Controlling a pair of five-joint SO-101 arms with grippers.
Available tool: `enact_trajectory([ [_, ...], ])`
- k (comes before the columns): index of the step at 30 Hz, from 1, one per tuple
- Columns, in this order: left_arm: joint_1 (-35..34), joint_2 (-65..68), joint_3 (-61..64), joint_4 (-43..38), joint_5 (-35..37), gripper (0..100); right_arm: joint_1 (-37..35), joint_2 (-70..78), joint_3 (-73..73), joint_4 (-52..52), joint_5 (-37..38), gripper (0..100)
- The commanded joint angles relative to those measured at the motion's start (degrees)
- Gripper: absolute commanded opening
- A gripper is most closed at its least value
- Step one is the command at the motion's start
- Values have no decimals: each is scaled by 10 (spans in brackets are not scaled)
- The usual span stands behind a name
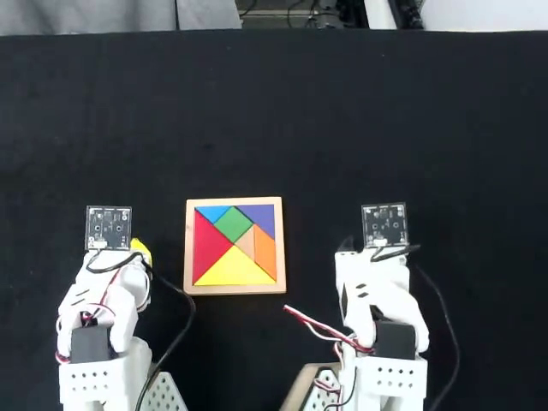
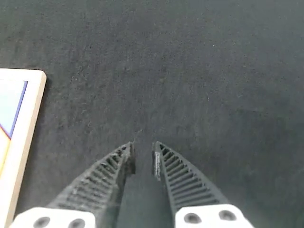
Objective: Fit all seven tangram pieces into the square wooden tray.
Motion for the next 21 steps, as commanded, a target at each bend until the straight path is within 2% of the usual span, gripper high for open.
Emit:
enact_trajectory([
  [1,1,-4,12,23,-4,59,-11,-44,0,14,5,78],
  [8,12,-4,12,33,-4,58,-21,-48,0,40,5,75],
  [13,12,-4,12,93,-7,61,-26,-48,0,122,10,77],
  [17,10,-4,12,106,-7,58,-50,-49,-1,165,7,74],
  [21,12,-4,12,139,-7,58,-55,-44,-1,160,6,74],
])
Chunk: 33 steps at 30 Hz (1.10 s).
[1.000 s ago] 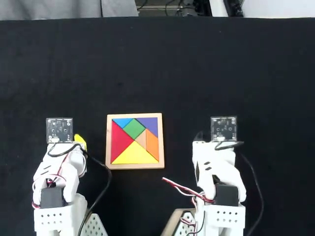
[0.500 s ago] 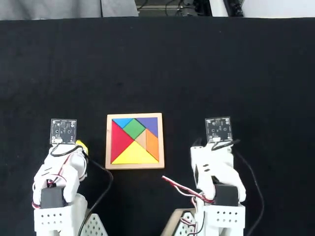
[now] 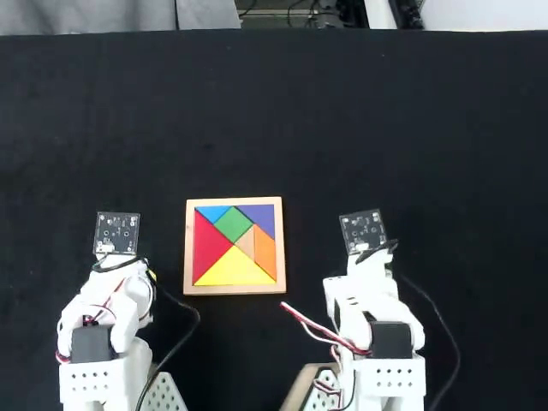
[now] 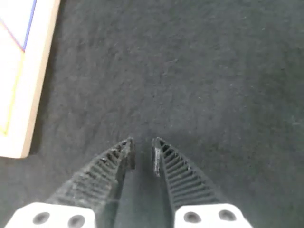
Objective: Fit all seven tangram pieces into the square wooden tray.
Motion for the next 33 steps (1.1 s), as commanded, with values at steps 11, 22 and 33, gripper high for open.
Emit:
enact_trajectory([
  [11,1,-4,12,19,-4,57,-6,-44,-1,7,1,74],
  [22,2,-4,12,19,-4,59,-9,-48,-1,9,2,74],
  [33,1,-4,12,18,-3,57,-17,-48,-1,9,-1,74],
])
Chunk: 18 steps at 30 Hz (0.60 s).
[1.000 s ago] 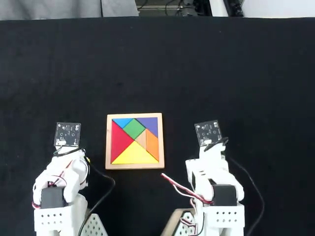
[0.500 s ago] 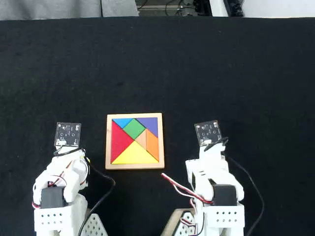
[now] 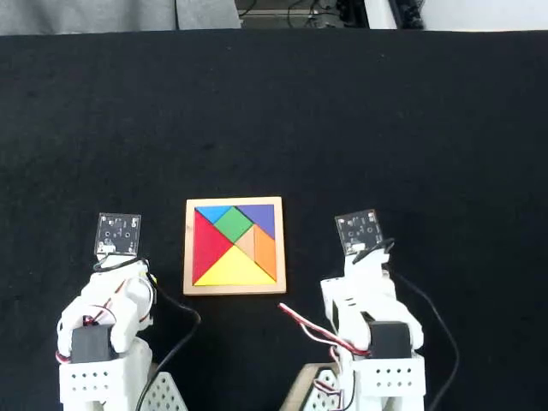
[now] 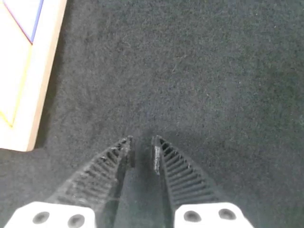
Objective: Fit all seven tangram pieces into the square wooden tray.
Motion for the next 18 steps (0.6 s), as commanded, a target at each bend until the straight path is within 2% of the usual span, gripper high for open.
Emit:
enact_trajectory([
  [1,2,-4,12,1,-3,57,-4,-48,-1,3,-8,74],
  [5,2,-4,12,1,-3,57,4,-45,-1,2,-66,74],
  [8,1,-4,12,1,7,57,37,-47,-1,2,-68,74],
  [13,1,-4,12,2,107,57,46,-46,-1,2,-68,74],
  [18,3,-4,12,2,81,57,45,-44,-1,1,-68,74],
])
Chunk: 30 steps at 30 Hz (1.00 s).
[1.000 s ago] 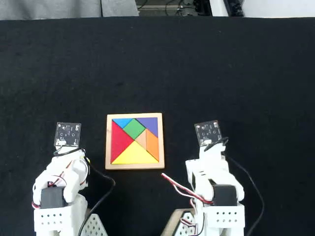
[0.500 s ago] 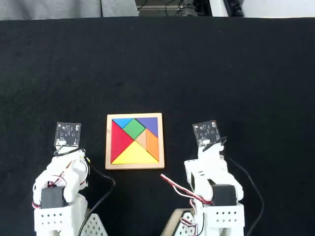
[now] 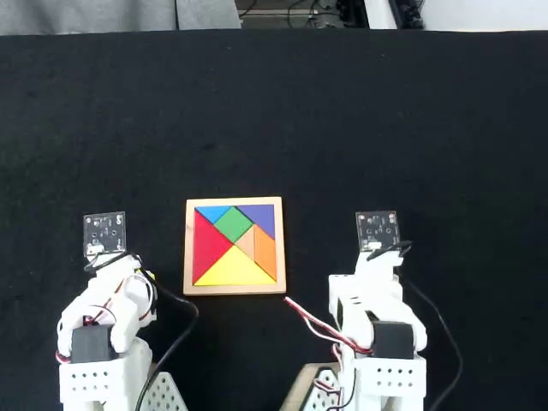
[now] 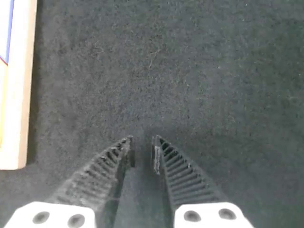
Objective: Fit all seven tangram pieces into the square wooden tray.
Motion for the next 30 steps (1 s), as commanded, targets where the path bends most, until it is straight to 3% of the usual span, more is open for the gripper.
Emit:
enact_trajectory([
  [1,3,-4,11,2,-25,57,8,-44,-1,1,-6,74],
  [30,2,-4,11,1,-34,58,11,-48,-1,3,-7,75],
])
